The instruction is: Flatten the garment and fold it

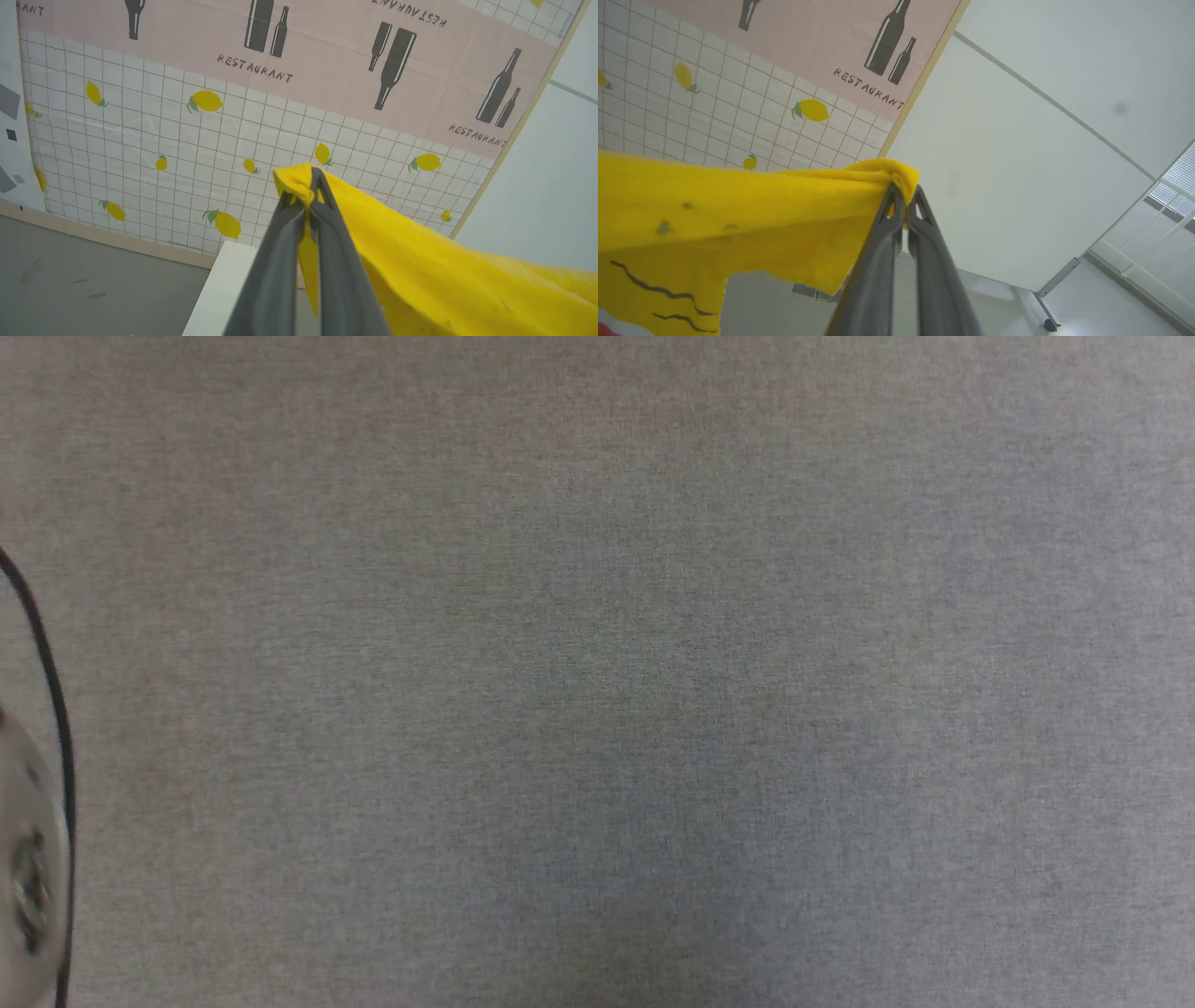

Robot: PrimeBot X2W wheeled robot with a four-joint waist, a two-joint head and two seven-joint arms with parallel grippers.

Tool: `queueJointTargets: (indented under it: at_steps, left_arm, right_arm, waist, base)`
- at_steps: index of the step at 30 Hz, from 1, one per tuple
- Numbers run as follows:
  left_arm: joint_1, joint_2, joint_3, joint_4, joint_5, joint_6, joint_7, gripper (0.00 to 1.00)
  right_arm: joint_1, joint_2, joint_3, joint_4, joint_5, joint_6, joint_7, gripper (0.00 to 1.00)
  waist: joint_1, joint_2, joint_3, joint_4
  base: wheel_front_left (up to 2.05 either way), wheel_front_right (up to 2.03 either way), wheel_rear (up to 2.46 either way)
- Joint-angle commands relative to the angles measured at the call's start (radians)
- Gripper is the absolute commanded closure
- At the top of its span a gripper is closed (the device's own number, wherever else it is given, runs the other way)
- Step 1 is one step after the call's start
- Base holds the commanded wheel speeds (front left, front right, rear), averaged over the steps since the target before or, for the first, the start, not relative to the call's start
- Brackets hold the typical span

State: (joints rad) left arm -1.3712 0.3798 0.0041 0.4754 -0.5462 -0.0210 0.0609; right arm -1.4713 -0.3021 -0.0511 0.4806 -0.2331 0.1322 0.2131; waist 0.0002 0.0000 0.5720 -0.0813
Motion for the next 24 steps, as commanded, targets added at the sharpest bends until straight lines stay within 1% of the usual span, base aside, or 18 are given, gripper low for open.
queueJointTargets:
  at_steps: [1, 4, 7, 10, 12, 14, 18, 20, 22, 24]
  left_arm:
    - [0.065, 0.012, -0.009, 0.014, 0.007, -0.015, 0.004, 1.0]
    - [0.187, 0.02, -0.022, 0.034, 0.001, -0.036, 0.018, 1.0]
    - [0.345, 0.03, -0.032, 0.027, -0.009, -0.049, 0.044, 1.0]
    - [0.522, 0.025, -0.028, -0.021, -0.044, -0.05, 0.094, 1.0]
    - [0.65, 0.017, -0.023, -0.074, -0.071, -0.044, 0.134, 1.0]
    - [0.777, 0.011, -0.015, -0.135, -0.099, -0.033, 0.174, 1.0]
    - [1.029, -0.005, -0.001, -0.282, -0.146, 0.007, 0.25, 1.0]
    - [1.144, -0.017, 0.006, -0.366, -0.164, 0.036, 0.283, 1.0]
    - [1.246, -0.027, 0.013, -0.449, -0.175, 0.068, 0.31, 1.0]
    - [1.334, -0.036, 0.017, -0.519, -0.177, 0.102, 0.331, 1.0]
  right_arm:
    - [0.057, 0.004, -0.001, 0.025, 0.02, -0.002, -0.012, 1.0]
    - [0.16, 0.005, 0.012, 0.072, 0.076, -0.002, -0.009, 1.0]
    - [0.294, -0.002, 0.036, 0.088, 0.153, -0.002, 0.026, 1.0]
    - [0.446, -0.014, 0.056, 0.065, 0.234, -0.002, 0.091, 1.0]
    - [0.564, -0.023, 0.055, 0.024, 0.302, -0.002, 0.157, 1.0]
    - [0.691, -0.039, 0.049, -0.047, 0.356, -0.002, 0.226, 1.0]
    - [0.955, -0.049, -0.009, -0.242, 0.437, -0.002, 0.36, 1.0]
    - [1.082, -0.04, -0.054, -0.349, 0.461, -0.002, 0.424, 1.0]
    - [1.202, -0.016, -0.107, -0.454, 0.473, -0.002, 0.485, 1.0]
    - [1.313, 0.026, -0.167, -0.549, 0.47, -0.002, 0.54, 1.0]
  waist:
    - [-0.0002, 0.0, -0.033, 0.011]
    - [-0.0002, 0.0, -0.082, 0.019]
    - [-0.0002, 0.0, -0.146, 0.025]
    - [-0.0002, 0.0, -0.21, 0.029]
    - [-0.0002, 0.0, -0.251, 0.034]
    - [-0.0002, 0.0, -0.29, 0.036]
    - [-0.0002, 0.0, -0.354, 0.041]
    - [-0.0002, 0.0, -0.378, 0.044]
    - [-0.0002, 0.0, -0.396, 0.048]
    - [-0.0002, 0.0, -0.412, 0.054]
  base:
    - [0.0, 0.0, 0.0]
    - [0.0, 0.0, 0.0]
    - [0.0, 0.0, 0.0]
    - [0.0, 0.0, 0.0]
    - [0.0, 0.0, 0.0]
    - [0.0, 0.0, 0.0]
    - [0.0, 0.0, 0.0]
    - [0.0, 0.0, 0.0]
    - [0.0, 0.0, 0.0]
    - [0.0, 0.0, 0.0]
